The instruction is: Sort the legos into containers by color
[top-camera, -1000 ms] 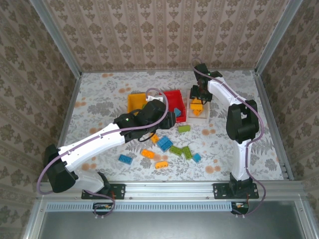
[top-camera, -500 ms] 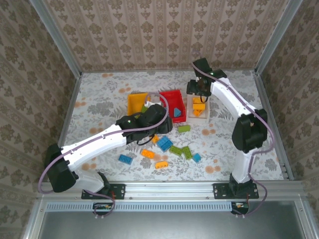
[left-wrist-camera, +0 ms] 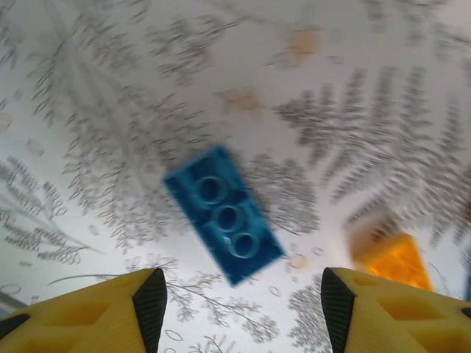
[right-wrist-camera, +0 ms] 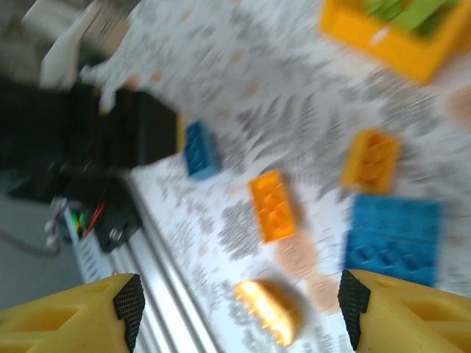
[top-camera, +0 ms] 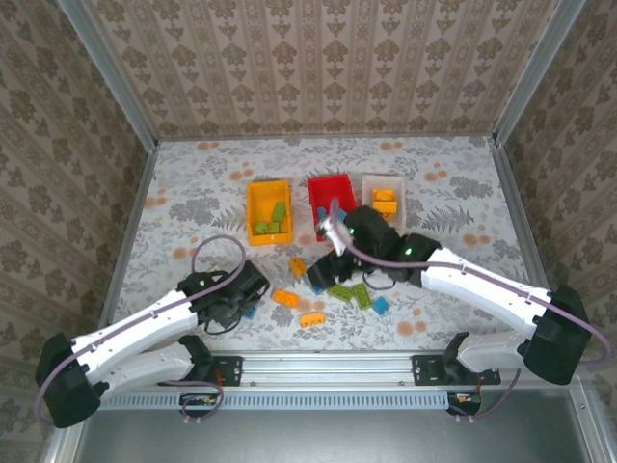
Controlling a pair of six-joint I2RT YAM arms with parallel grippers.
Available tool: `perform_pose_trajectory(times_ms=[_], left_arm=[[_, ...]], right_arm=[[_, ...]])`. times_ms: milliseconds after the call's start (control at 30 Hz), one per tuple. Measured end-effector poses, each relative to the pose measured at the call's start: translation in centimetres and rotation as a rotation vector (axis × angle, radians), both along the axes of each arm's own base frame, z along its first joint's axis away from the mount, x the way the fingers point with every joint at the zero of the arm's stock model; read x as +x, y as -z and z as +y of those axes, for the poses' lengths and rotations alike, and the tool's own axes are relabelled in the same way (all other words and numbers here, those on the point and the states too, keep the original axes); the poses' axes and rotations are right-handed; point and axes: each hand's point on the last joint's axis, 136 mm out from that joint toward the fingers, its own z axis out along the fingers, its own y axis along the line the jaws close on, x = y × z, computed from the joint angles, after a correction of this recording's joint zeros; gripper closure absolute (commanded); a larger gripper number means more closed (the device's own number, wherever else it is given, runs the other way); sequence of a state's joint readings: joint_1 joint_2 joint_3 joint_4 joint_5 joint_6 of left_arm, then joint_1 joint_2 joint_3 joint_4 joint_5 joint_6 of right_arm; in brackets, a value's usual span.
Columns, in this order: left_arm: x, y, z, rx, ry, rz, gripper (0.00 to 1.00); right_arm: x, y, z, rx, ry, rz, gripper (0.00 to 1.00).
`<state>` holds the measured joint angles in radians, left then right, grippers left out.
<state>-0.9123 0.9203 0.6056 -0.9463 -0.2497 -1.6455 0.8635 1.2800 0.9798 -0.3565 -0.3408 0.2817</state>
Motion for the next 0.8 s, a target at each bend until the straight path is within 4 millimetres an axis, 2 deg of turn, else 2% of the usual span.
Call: perform_pose_trajectory(times_ms=[100,167,333,433,600,800], left_arm=[[-0.3,1.6,0.7,-0.031,-0.093,0.048,0.34],[-0.1,2.1,0.6,-0.058,-0.132,0.064,0.34],[1.1,2.4,0.0,-0.126,-0.19,0.059,0.33],[1.6,2.7,-0.4,-0.154,-0.213,0.067,0.36],[0.7,4.5,-0.4,-0.148,-0.216,0.129,0.39],[0.7,5.2,-0.4,-0.161,-0.231,0.137,0.53]], right_arm=[[-2.7,0.6,1.5,0.007,-0.075,0.015,0.27],[-3.3,0.1,2.2,0.032,-0.093,0.007,0.27],[-3.3,-0.7,3.1,0.073,-0.093,-0.006,0.27],[-3.3,-0.6,3.5,0.079,-0.092,0.004,0.28],[-3.7,0.1,4.0,0.071,-0.092,0.031,0.28],[-3.6,0.2,4.4,0.08,-0.082,0.043,0.31]])
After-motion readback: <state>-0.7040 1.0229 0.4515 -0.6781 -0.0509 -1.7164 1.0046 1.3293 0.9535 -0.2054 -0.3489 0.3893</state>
